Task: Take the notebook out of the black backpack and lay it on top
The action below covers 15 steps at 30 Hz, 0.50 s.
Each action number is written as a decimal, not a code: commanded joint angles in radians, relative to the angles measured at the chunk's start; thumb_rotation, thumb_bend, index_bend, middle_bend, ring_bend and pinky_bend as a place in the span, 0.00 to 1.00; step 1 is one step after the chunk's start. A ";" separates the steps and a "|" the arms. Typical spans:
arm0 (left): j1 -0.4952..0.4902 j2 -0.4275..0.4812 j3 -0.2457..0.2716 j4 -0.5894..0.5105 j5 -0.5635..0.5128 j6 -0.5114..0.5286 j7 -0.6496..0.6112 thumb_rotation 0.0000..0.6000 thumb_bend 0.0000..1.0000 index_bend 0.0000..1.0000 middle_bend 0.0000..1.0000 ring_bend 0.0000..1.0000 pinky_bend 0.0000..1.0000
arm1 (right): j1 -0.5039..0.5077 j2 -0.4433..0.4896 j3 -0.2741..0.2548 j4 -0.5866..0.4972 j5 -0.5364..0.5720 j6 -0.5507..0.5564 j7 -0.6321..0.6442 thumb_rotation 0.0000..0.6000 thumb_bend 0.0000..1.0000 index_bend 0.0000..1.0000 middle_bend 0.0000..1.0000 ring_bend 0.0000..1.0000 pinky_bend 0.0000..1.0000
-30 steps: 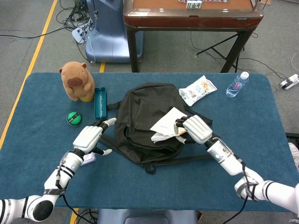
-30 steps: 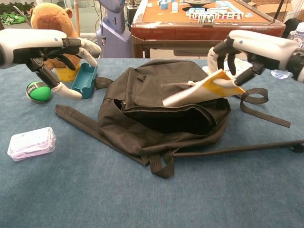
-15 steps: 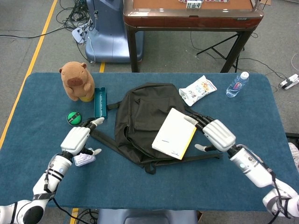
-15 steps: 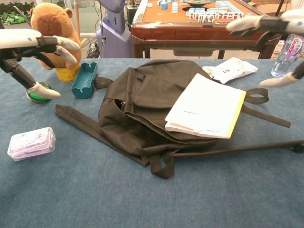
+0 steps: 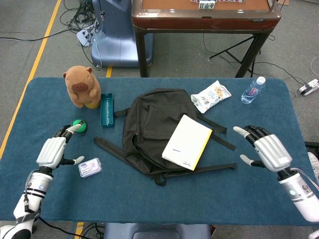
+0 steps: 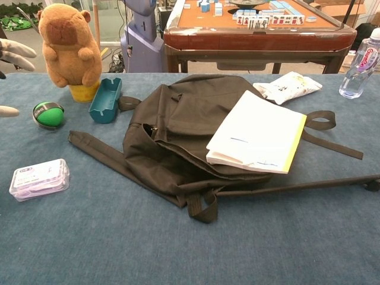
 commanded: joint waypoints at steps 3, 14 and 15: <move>0.083 -0.030 0.024 0.078 0.058 0.104 -0.005 1.00 0.16 0.17 0.17 0.09 0.15 | -0.099 0.003 -0.015 0.020 0.046 0.068 -0.011 1.00 0.28 0.32 0.35 0.28 0.36; 0.206 -0.072 0.045 0.165 0.113 0.215 -0.023 1.00 0.16 0.20 0.17 0.11 0.15 | -0.220 -0.028 -0.001 0.058 0.091 0.146 0.000 1.00 0.30 0.39 0.40 0.31 0.37; 0.214 -0.074 0.047 0.169 0.121 0.222 -0.022 1.00 0.16 0.20 0.17 0.11 0.15 | -0.229 -0.031 0.002 0.063 0.094 0.151 0.000 1.00 0.30 0.39 0.40 0.31 0.37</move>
